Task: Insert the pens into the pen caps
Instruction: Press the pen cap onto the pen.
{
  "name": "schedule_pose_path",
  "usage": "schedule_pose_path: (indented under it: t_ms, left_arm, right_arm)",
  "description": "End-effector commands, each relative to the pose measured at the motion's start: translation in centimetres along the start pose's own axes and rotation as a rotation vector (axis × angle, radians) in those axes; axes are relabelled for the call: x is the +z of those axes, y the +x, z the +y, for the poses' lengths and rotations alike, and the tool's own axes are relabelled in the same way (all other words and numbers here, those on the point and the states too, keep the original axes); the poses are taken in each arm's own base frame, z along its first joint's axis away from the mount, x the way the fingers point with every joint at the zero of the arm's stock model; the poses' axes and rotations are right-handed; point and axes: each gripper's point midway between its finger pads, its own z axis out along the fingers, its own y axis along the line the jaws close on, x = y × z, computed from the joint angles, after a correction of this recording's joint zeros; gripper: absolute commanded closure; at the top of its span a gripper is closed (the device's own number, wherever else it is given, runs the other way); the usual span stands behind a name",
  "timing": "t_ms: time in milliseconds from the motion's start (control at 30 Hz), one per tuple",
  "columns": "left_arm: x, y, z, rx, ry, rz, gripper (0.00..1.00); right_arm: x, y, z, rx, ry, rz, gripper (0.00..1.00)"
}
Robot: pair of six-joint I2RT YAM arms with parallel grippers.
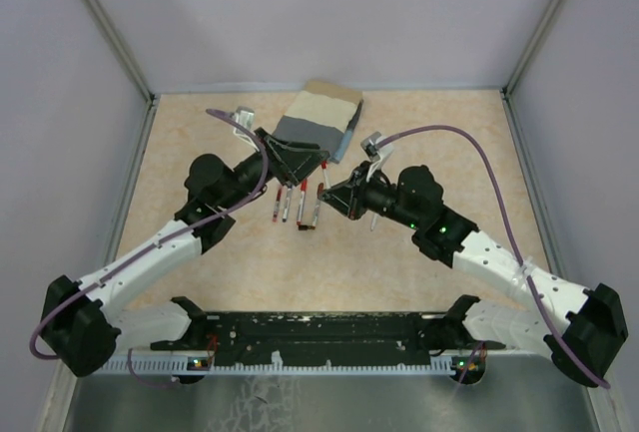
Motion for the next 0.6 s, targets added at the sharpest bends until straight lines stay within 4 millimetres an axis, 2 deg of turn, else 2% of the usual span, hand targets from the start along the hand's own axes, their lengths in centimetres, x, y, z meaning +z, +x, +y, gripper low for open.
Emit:
schedule_pose_path:
  t_ms: [0,267,433,500,567]
  left_arm:
    - [0.5,-0.1,-0.3,0.010,0.006,0.007,0.40]
    - [0.8,0.6,-0.6,-0.006,0.038,0.040,0.59]
    - [1.1,1.0,-0.5,-0.017,0.037,0.065,0.82]
    - [1.3,1.0,-0.4,-0.025,0.027,0.075,0.95]
    - [1.5,1.1,-0.2,-0.043,0.006,0.093,1.00]
  right_arm:
    - [-0.1,-2.1,1.3,-0.027,-0.059,-0.058,1.00]
    - [-0.2,-2.7,1.2,-0.031,-0.042,-0.078,1.00]
    - [0.0,-3.2,1.0,-0.033,-0.023,-0.088,1.00]
    - [0.1,-3.6,0.6,-0.042,0.002,-0.100,1.00]
    - [0.2,-4.2,0.0,-0.055,0.038,-0.116,1.00]
